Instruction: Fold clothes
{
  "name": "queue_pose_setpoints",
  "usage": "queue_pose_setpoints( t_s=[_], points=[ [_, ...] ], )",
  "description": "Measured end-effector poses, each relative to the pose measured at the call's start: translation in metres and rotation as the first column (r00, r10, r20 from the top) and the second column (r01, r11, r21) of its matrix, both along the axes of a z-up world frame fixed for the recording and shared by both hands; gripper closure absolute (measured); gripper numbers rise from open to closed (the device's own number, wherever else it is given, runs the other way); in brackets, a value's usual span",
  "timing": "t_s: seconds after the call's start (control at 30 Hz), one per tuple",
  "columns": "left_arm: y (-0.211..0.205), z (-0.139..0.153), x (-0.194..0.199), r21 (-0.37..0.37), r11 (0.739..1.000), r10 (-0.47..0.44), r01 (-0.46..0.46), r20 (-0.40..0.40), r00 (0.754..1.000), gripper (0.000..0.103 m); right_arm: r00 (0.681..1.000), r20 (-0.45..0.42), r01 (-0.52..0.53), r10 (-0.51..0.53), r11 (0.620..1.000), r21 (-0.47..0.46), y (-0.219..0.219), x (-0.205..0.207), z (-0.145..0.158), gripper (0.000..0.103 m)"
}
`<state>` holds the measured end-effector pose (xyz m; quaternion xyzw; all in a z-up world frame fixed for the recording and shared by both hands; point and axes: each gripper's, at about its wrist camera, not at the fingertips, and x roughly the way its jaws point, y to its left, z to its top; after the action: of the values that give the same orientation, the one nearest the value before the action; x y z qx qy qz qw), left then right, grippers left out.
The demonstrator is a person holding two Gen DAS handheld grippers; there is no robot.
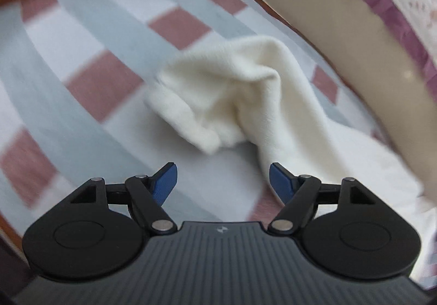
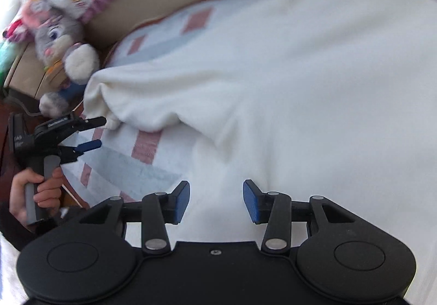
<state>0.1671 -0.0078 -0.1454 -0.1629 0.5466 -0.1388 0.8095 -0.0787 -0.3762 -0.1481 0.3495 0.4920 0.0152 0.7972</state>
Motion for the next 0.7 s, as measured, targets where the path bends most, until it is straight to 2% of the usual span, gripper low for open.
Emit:
queue_pose_setpoints(
  t_s=[0.07,0.13,0.27,0.33,0.4,0.5,0.57,0.6,0.63,0.67,0.7],
  points=[
    [-0.002,-0.003,0.003,-0.009,1.0,0.014,-0.014,0.018,1.0,0.029,1.0,-0.019,0.006,-0.006,1.0,0.028,0.005,0.003,-0.007,0.054],
    [-0.007,-0.005,0.007,0.0,0.999,0.035,-0.035,0.045,0.998,0.029,0.999,-0.05,-0.011,0.011,1.0,0.011,0.013,0.011,-0.011,0.051],
    [-0.012,-0.006,0.014,0.073,0.994,0.075,-0.081,0.082,0.994,0.029,0.991,-0.122,-0.059,0.057,0.998,-0.01,0.031,0.025,-0.015,0.046],
    [-0.012,-0.003,0.016,0.118,0.989,0.078,-0.091,0.11,0.991,0.029,0.979,-0.174,-0.104,0.111,0.994,0.046,0.04,0.029,-0.018,0.046],
    [-0.009,0.001,0.015,0.151,0.981,0.095,-0.118,0.155,0.983,0.029,0.951,-0.24,-0.171,0.194,0.979,0.113,0.051,0.03,-0.022,0.046],
    [0.0,0.008,0.014,0.167,0.964,0.166,-0.207,0.226,0.96,0.029,0.935,-0.259,-0.235,0.244,0.97,0.065,0.071,0.028,-0.022,0.044],
    [0.004,0.007,0.015,0.193,0.953,0.191,-0.232,0.21,0.959,0.029,0.938,-0.242,-0.241,0.247,0.969,0.052,0.075,0.028,-0.023,0.042],
    [0.005,0.006,0.014,0.194,0.956,0.18,-0.218,0.196,0.964,0.029,0.939,-0.229,-0.253,0.255,0.967,0.041,0.077,0.028,-0.022,0.043],
    [0.006,0.004,0.012,0.191,0.962,0.162,-0.196,0.181,0.97,0.029,0.936,-0.216,-0.28,0.276,0.96,0.014,0.08,0.027,-0.021,0.051],
    [0.006,0.0,0.012,0.161,0.971,0.155,-0.179,0.151,0.976,0.028,0.932,-0.205,-0.309,0.298,0.951,-0.02,0.082,0.027,-0.019,0.064],
    [0.007,-0.006,0.012,0.121,0.979,0.152,-0.166,0.117,0.981,0.022,0.928,-0.191,-0.336,0.32,0.94,-0.06,0.083,0.024,-0.017,0.069]
  ],
)
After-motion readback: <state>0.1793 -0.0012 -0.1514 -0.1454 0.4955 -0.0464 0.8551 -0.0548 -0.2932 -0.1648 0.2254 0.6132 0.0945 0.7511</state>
